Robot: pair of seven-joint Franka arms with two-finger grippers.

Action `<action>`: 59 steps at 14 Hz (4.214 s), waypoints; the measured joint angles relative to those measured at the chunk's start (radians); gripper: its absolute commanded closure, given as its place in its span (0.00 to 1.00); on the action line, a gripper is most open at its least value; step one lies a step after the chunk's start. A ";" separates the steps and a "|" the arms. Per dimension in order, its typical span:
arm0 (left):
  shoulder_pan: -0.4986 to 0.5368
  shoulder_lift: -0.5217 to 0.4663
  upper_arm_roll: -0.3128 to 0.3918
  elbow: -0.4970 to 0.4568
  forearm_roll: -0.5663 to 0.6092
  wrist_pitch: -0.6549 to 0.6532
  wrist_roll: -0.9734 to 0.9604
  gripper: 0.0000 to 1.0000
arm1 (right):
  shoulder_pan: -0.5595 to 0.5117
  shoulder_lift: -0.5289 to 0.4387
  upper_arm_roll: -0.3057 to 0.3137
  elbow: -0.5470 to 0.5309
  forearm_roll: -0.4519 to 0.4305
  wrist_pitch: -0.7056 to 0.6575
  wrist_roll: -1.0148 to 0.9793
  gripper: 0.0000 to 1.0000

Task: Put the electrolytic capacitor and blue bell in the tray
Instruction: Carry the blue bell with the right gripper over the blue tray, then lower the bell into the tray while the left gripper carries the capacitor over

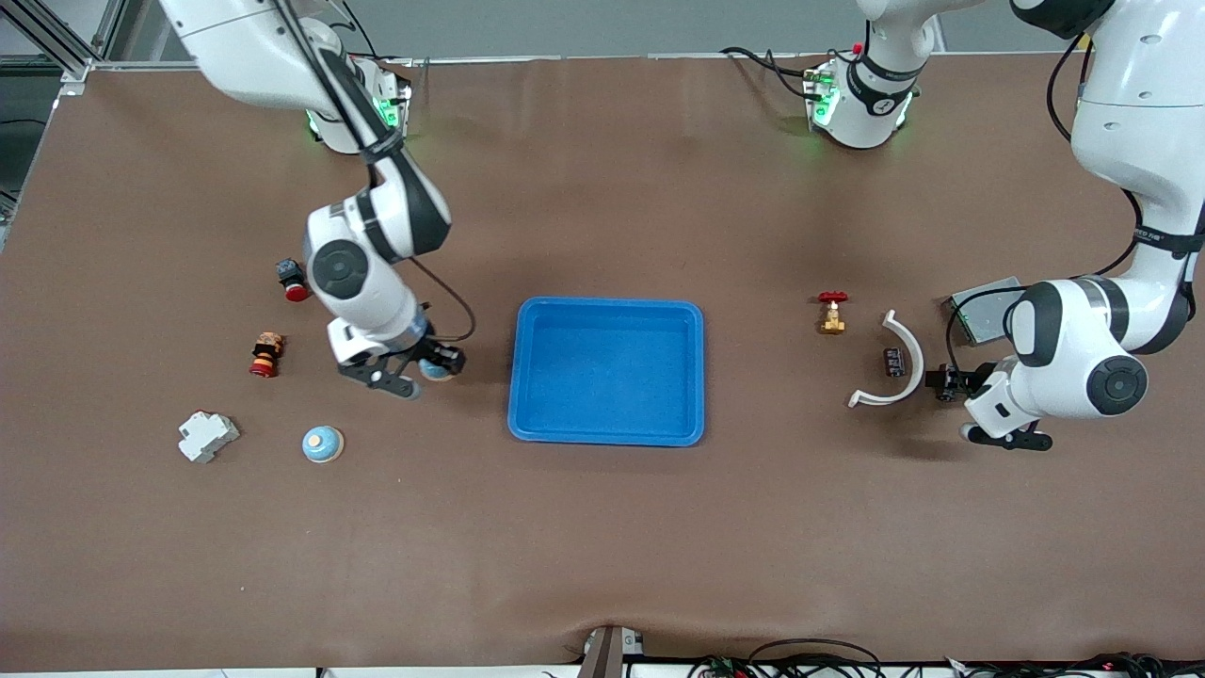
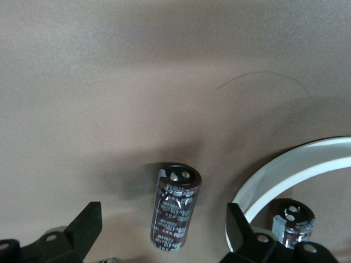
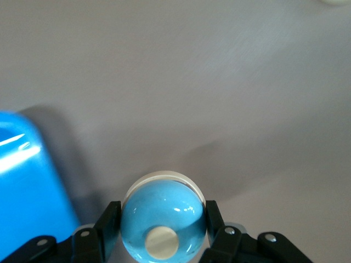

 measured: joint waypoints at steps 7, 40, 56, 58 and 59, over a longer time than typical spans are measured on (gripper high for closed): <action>0.000 0.004 0.000 -0.004 0.000 0.001 0.000 0.56 | 0.190 0.006 0.000 0.100 0.000 -0.064 0.337 1.00; -0.486 -0.031 -0.066 0.378 -0.069 -0.263 -1.179 1.00 | 0.270 0.268 -0.019 0.249 -0.068 0.053 0.536 0.05; -0.741 0.037 -0.068 0.165 -0.070 -0.090 -1.398 1.00 | 0.271 0.271 -0.036 0.440 -0.071 -0.235 0.417 0.00; -0.751 0.037 -0.068 0.160 -0.070 -0.088 -1.399 1.00 | 0.237 0.257 -0.043 0.441 -0.071 -0.271 0.324 0.00; -0.752 0.037 -0.068 0.160 -0.070 -0.088 -1.399 1.00 | 0.212 0.247 -0.045 0.441 -0.071 -0.280 0.270 0.00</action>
